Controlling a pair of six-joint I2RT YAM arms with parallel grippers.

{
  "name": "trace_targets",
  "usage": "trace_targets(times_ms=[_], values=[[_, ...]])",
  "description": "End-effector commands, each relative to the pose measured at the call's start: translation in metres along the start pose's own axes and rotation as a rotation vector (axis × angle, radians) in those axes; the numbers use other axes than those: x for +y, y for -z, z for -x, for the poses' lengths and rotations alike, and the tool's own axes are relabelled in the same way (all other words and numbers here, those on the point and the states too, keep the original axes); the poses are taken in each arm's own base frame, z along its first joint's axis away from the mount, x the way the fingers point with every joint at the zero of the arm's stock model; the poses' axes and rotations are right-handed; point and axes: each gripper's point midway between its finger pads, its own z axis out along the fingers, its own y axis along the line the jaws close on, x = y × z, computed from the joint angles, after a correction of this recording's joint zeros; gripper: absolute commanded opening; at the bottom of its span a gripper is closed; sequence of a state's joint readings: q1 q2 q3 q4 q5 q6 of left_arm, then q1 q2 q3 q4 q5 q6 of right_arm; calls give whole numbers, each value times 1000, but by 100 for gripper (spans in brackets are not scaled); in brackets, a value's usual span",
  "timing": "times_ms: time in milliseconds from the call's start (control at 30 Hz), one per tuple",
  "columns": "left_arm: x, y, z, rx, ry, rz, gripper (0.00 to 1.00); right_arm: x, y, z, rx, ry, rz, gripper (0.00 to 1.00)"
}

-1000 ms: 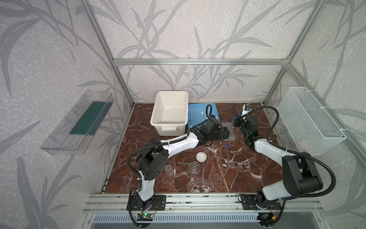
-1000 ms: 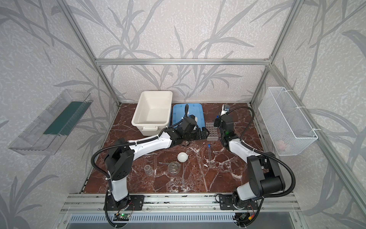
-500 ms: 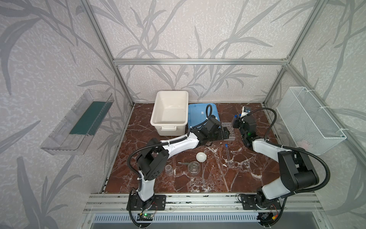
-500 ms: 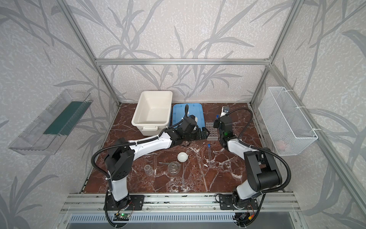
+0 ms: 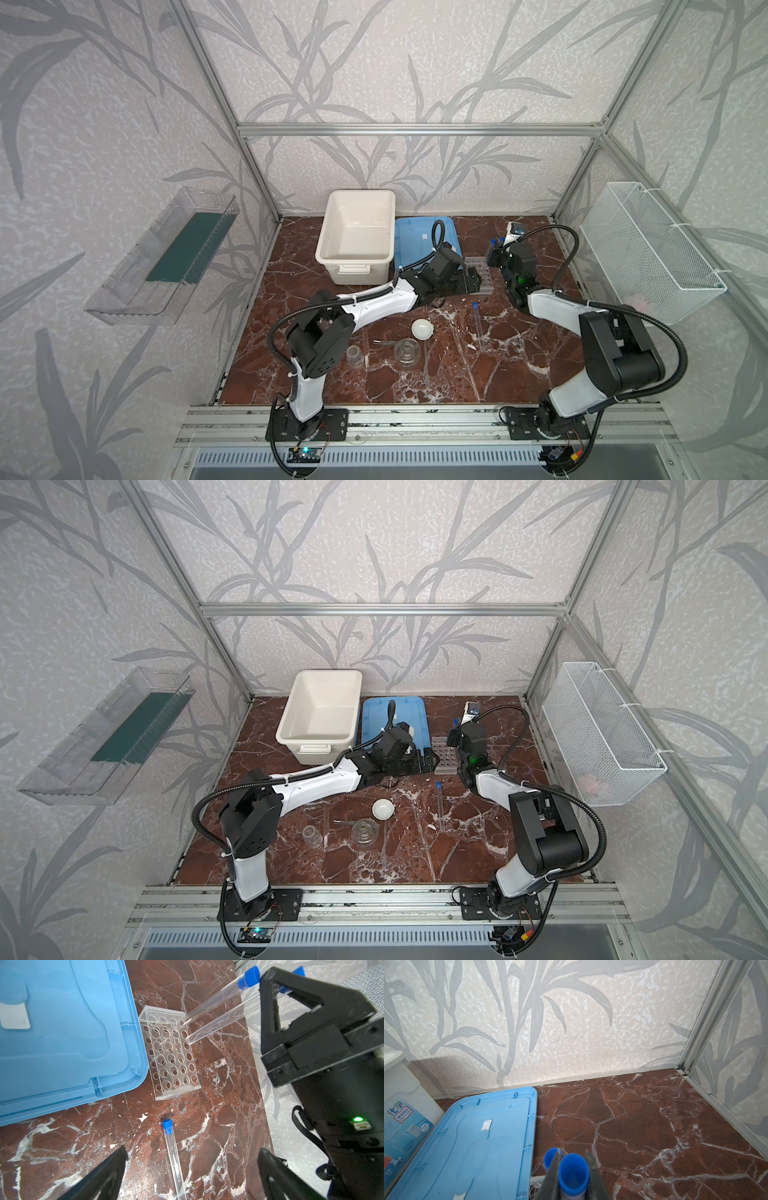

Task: Organize the chemistry lab equipment
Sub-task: 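Carry the tube over the clear rack with the right gripper, then lower the tube into a rack hole and open the right gripper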

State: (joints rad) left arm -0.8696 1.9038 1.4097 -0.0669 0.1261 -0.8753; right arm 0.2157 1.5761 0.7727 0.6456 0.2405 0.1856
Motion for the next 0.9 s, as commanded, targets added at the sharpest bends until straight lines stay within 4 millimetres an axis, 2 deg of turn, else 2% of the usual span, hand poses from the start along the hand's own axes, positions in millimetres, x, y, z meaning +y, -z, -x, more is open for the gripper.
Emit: trace_targets(times_ms=[0,100,267,733,867], values=[[-1,-2,-2,-1,8,-9,99,2,10,24,-31,14,12,13],[-3,-1,-1,-5,8,-15,99,2,20,35,-38,18,19,13],[-4,-1,-1,-7,13,-21,99,-2,29,25,-15,-6,11,13],[-6,-6,-4,13,11,-32,99,-8,8,-6,11,-23,-26,13],[-4,-7,-6,18,10,-27,99,-9,5,-8,-1,-23,-31,13]])
